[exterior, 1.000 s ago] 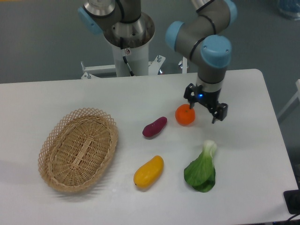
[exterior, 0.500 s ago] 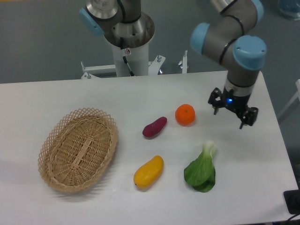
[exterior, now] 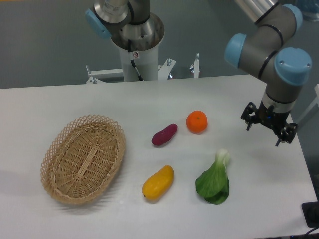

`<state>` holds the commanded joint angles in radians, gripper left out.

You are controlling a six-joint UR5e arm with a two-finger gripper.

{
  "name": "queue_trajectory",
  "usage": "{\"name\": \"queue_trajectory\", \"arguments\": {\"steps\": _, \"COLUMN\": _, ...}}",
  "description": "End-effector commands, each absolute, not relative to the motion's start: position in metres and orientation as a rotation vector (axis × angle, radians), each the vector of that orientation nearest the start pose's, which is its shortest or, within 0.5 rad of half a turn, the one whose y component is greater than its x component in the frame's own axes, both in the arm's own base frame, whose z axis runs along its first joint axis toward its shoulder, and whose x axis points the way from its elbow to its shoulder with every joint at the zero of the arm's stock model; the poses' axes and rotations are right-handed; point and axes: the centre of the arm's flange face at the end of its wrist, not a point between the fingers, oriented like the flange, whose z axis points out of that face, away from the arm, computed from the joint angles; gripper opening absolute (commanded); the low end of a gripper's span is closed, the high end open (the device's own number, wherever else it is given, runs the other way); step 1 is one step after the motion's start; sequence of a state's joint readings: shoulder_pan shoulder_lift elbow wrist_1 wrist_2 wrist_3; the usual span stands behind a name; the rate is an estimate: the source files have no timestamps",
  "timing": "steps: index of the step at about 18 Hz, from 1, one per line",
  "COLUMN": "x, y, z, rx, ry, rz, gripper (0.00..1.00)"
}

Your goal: Place the orange on the table

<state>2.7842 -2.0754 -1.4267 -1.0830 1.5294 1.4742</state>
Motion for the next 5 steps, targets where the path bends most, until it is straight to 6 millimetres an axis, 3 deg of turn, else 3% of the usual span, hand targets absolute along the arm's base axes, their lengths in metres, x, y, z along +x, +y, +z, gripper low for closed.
{"name": "queue_trajectory", "arguments": {"steps": 5, "x": -0.5994, "y": 0.3700, "z": 0.3081, "rx": -3.044, "ry": 0.403, "rz": 0.183, "gripper": 1.00}}
